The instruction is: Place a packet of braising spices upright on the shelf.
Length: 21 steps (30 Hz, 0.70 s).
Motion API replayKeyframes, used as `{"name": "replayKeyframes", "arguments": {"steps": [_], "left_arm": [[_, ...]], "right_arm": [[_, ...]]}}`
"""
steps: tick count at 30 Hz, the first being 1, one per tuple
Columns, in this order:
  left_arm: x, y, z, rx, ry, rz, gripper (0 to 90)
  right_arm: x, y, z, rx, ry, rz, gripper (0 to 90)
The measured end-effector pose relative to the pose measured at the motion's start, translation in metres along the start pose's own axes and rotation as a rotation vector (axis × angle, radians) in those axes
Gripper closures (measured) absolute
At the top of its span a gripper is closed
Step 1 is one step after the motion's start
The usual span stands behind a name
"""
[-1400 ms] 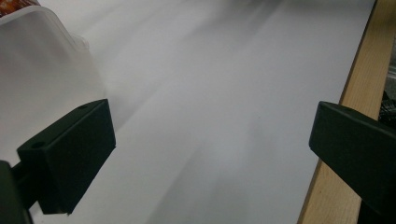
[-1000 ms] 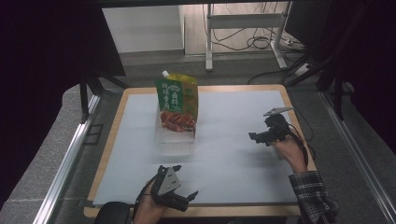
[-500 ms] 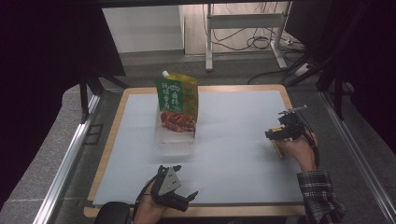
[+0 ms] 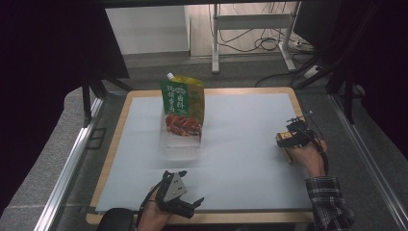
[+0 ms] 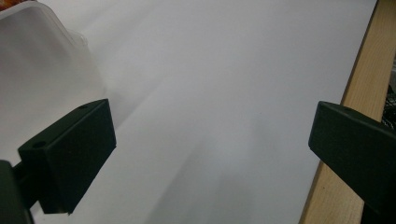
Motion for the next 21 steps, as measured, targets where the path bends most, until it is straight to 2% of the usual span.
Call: {"name": "replayKeyframes", "arguments": {"steps": [5, 8, 13, 17, 21], "left_arm": [[-0.0001, 0.0003, 0.0, -0.002, -0.001, -0.001, 0.4], [-0.0002, 0.0004, 0.0001, -0.002, 0.0, 0.0, 0.5], [-0.0002, 0.0005, 0.0002, -0.004, -0.001, 0.001, 0.5], [0.0, 0.0004, 0.0002, -0.004, -0.001, 0.0, 0.5], [0.0001, 0.0004, 0.0003, -0.005, -0.001, 0.001, 0.6]], "right_arm": [[-0.0019, -0.0003, -0.003, 0.003, -0.032, -0.003, 23.1], [-0.0025, -0.0013, -0.004, -0.009, -0.042, 0.017, 27.7], [-0.0012, -0.002, -0.0041, -0.019, -0.055, 0.021, 30.4], [0.0002, -0.0029, -0.004, -0.012, -0.059, 0.021, 31.0], [0.0045, -0.0043, -0.0024, 0.003, -0.037, 0.028, 31.2]]}}
Point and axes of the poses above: each handheld gripper's, and its own axes: x roughly backward along the jaws, z roughly out of its top, y roughly to its right, the point moved 6 cm from there along -x, roughly forward along the jaws, and after that the axes turned 14 degrees about -z, right-handed, at the moved point
